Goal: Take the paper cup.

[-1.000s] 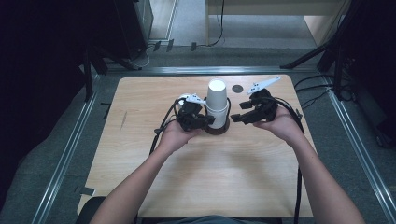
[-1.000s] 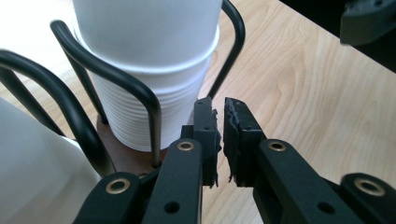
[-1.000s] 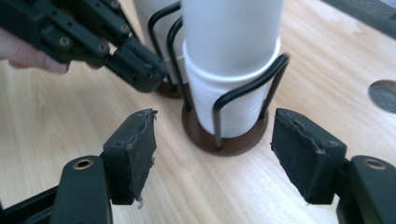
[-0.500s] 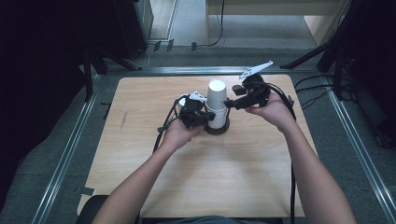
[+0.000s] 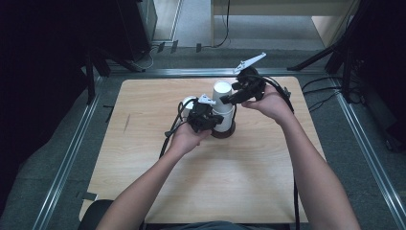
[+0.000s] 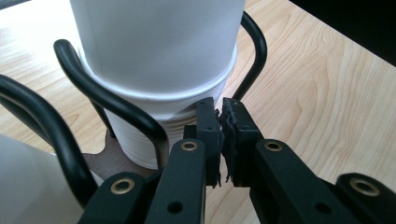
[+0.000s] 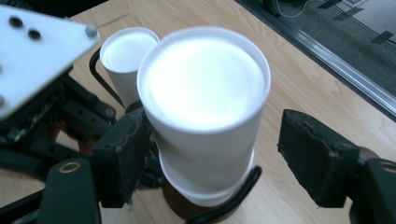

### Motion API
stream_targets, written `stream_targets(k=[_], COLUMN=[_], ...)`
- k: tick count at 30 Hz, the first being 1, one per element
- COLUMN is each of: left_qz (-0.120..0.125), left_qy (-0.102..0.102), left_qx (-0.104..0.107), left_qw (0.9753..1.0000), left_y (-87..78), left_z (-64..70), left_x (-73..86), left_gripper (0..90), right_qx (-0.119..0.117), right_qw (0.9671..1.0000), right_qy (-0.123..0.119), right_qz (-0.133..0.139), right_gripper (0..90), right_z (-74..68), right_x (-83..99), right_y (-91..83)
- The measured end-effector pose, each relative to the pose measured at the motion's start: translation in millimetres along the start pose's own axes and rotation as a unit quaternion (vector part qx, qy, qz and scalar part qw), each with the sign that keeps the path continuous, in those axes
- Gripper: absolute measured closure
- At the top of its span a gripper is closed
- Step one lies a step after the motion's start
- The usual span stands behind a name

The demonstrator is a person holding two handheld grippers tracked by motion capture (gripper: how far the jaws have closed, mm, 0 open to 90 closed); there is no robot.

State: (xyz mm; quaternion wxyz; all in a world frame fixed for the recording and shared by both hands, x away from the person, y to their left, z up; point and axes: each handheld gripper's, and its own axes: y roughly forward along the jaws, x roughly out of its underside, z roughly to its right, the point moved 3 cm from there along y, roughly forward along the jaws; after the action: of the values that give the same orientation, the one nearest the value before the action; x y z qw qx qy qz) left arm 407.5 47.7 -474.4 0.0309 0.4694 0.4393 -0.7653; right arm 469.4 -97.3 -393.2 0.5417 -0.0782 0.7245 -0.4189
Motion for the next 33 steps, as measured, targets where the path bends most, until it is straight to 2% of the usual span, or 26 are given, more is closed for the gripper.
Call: stream_targets(k=[11,15,17,27,33], left_qz=[0.002,0.003,0.004,0.007,0.012], left_qy=[0.001,0.0,-0.001,0.0,-0.002], left_qx=[-0.002,-0.001,0.0,0.001,0.003], left_qw=[1.0,1.0,1.0,1.0,0.9999], left_y=[-0.2,-0.4,-0.3,-0.7,-0.8], left_z=[0.3,0.1,0.1,-0.2,-1.5], left_x=[0.4,0.6,0.6,1.8,2.5], left_gripper=[83.5,83.0,82.8,81.7,81.4], right_qx=[0.003,0.009,0.012,0.02,0.02], right_qw=[1.0,0.9999,0.9999,0.9995,0.9997], right_qy=[-0.007,-0.013,-0.011,-0.018,-0.015], right_qz=[-0.003,-0.005,-0.005,-0.015,-0.007], right_gripper=[25.1,28.5,31.6,33.2,33.8], right_z=[-8.7,-9.0,-8.2,-9.5,-11.3], right_x=[-14.6,-15.7,-16.2,-19.3,-29.1], right_y=[11.7,13.1,12.7,9.1,-3.6])
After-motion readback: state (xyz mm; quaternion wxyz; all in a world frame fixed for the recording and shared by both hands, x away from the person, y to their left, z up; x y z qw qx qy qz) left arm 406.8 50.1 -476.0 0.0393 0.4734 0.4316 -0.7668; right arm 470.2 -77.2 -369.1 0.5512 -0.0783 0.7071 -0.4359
